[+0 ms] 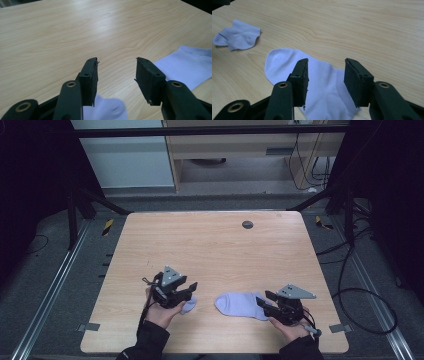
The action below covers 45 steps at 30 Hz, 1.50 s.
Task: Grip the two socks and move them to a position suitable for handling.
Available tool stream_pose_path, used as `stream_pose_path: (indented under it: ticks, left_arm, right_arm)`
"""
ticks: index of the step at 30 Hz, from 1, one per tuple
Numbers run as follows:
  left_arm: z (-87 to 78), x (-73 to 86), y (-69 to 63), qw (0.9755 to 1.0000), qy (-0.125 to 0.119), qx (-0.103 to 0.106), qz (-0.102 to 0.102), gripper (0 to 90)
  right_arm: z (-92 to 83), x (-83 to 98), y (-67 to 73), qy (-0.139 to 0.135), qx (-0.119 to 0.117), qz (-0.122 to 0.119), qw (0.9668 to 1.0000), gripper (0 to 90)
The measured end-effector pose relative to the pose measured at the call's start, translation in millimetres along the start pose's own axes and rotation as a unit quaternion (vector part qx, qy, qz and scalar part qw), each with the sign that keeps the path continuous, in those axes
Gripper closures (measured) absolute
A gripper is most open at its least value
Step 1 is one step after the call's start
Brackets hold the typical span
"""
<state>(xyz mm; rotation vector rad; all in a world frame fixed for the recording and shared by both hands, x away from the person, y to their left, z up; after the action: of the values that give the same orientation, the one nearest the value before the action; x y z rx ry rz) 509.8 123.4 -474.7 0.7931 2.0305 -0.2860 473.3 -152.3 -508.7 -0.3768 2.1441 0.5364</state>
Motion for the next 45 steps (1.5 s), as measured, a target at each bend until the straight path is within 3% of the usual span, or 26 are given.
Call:
stream_pose_path:
  ticks: [5, 13, 24, 35, 45]
  left_arm:
    - [-16.6, 14.7, 21.9, 0.9997, 0.001, -0.02, -0.011, 49.3]
    - [-37.5, 42.6, 45.0, 0.9988, 0.005, -0.042, -0.025, 48.0]
    - [-53.4, 81.6, 65.1, 0.9967, 0.021, -0.061, -0.049, 48.0]
    - [-45.4, 106.6, 61.6, 0.9956, 0.056, -0.052, -0.054, 51.4]
    - [-35.9, 113.1, 51.6, 0.9956, 0.075, -0.038, -0.039, 54.3]
  right_arm:
    - [4.7, -7.7, 10.2, -0.007, -0.012, -0.009, 0.9999, 51.4]
    - [15.9, -16.7, 31.3, -0.007, -0.033, -0.023, 0.9992, 49.7]
    - [42.7, -26.2, 77.7, 0.006, -0.068, -0.061, 0.9958, 53.1]
    - [78.1, -24.3, 130.9, 0.028, -0.105, -0.093, 0.9897, 56.7]
    - [112.2, -10.1, 162.9, 0.056, -0.116, -0.112, 0.9853, 60.3]
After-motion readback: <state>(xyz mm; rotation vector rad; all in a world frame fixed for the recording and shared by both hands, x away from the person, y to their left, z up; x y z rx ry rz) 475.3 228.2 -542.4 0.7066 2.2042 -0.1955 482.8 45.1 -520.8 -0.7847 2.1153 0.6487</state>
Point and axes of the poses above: each handheld gripper's, and its own axes: z roughly forward along the jaws, x roughly out of its underside, y roughly to its left, the point moved 9 cm from there along z, roughly forward along the jaws, and after that the axes turned 9 degrees about z, right-handed, at the moved point
